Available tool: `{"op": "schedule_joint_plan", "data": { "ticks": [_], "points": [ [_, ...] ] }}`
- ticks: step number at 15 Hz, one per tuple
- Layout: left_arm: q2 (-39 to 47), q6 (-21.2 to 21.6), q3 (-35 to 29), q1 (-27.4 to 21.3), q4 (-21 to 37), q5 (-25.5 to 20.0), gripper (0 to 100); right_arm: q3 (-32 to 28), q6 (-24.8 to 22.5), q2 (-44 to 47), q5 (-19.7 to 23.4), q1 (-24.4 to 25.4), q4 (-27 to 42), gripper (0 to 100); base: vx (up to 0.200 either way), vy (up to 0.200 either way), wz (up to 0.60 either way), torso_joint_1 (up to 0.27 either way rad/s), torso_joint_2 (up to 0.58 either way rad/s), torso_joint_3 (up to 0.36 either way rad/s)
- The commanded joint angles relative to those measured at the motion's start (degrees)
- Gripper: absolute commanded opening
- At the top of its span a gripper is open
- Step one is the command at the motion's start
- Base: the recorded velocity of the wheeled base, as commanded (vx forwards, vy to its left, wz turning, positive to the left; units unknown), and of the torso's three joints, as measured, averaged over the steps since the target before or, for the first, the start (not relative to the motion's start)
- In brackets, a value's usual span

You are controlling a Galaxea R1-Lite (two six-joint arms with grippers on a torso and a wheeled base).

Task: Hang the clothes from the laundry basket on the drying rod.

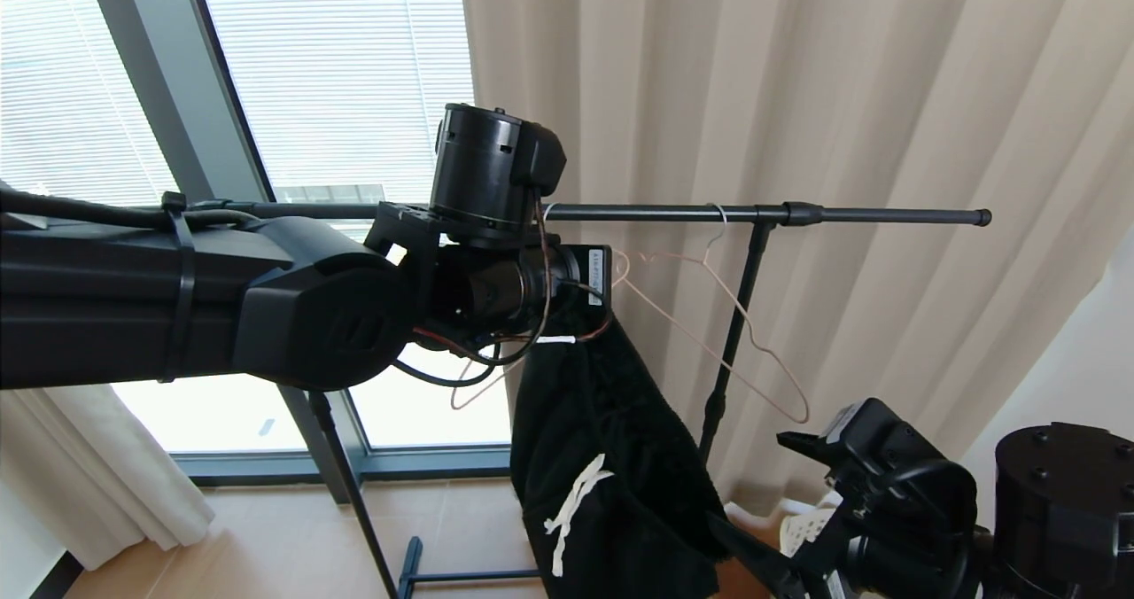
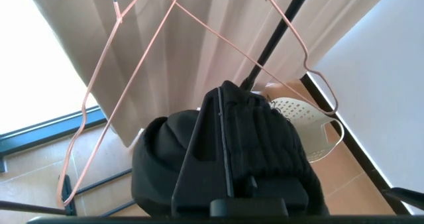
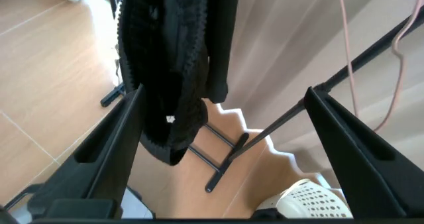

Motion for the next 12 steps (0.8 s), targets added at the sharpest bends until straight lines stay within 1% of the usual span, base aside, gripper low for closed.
{"op": "schedule_joint_plan", "data": {
  "ticks": [1, 6, 8, 10, 12],
  "points": [
    [-0.26, -0.01, 0.14, -0.34, 0.06, -0.01, 0, -0.59, -0.15, 2.0, -0.06, 0.02, -1.85, 100, 0.0, 0.0, 0.0, 0.0, 0.0, 0.0],
    [-1.84, 0.08, 1.28, -1.48, 0.06, -0.01, 0, -3.76, 0.02, 6.39, 0.21, 0.2, -2.73, 100, 0.0, 0.0, 0.0, 0.0, 0.0, 0.0],
    [-2.28, 0.08, 1.99, -1.48, 0.06, -0.01, 0, -4.72, 0.2, 6.83, 1.08, 1.6, -2.73, 100, 0.0, 0.0, 0.0, 0.0, 0.0, 0.0],
    [-2.46, 0.08, 2.25, -1.48, 0.06, -0.01, 0, -4.81, 0.2, 7.1, 1.35, 1.78, -2.73, 100, 0.0, 0.0, 0.0, 0.0, 0.0, 0.0],
    [-3.51, 0.78, 2.95, -1.57, 0.06, -0.01, 0, -4.64, 0.2, 9.38, 1.26, 1.6, -2.82, 100, 0.0, 0.0, 0.0, 0.0, 0.0, 0.0]
  ]
}}
